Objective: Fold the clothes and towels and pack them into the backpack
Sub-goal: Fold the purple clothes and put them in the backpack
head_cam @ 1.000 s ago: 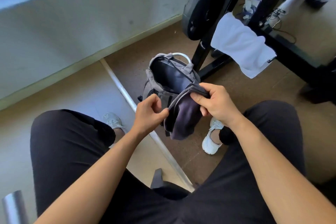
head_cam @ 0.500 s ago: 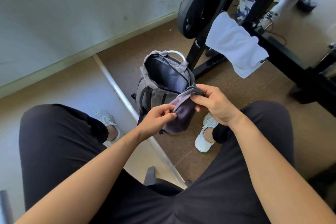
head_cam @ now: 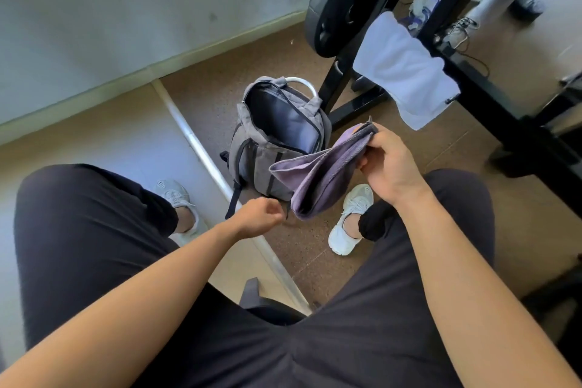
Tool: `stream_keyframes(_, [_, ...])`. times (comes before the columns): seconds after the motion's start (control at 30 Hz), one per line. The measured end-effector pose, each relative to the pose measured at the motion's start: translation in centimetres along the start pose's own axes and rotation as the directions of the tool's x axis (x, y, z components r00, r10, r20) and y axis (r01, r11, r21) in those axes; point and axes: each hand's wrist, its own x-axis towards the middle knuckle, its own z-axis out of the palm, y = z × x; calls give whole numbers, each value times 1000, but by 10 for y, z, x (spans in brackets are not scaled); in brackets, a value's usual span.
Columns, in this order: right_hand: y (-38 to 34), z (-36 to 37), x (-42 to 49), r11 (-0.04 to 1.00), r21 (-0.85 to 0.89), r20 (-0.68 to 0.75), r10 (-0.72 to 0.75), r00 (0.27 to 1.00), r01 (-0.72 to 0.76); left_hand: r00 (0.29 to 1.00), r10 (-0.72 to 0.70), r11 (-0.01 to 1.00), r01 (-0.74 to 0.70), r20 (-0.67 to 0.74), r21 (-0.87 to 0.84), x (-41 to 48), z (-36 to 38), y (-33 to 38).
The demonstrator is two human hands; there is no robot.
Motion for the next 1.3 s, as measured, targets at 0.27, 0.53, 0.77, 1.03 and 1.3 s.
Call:
stream_keyframes(0.27, [-4, 13, -7, 999, -49, -3, -10, 1000, 10, 987, -19, 807, -79, -160, -586, 2, 9, 29])
stream_keyframes(0.53, [0, 0, -6, 986, -168, -294, -70, 953, 20, 914, -378, 744, 203, -150, -637, 7, -4, 14])
stream_keyframes(0.77, [0, 4, -6, 905, -414, -228, -204, 952, 95, 826, -564, 458, 316, 3, -831, 6, -12, 3])
stream_keyframes(1.03, [-3, -9, -8, 928, -345, -121, -195, 973, 143, 945, -324, 880, 283, -46, -382, 0, -12, -6])
stream_keyframes(1.3, [-9, -15, -12, 910, -369, 5, -202, 979, 190, 930, -257, 923, 156, -262, -353, 3, -11, -4])
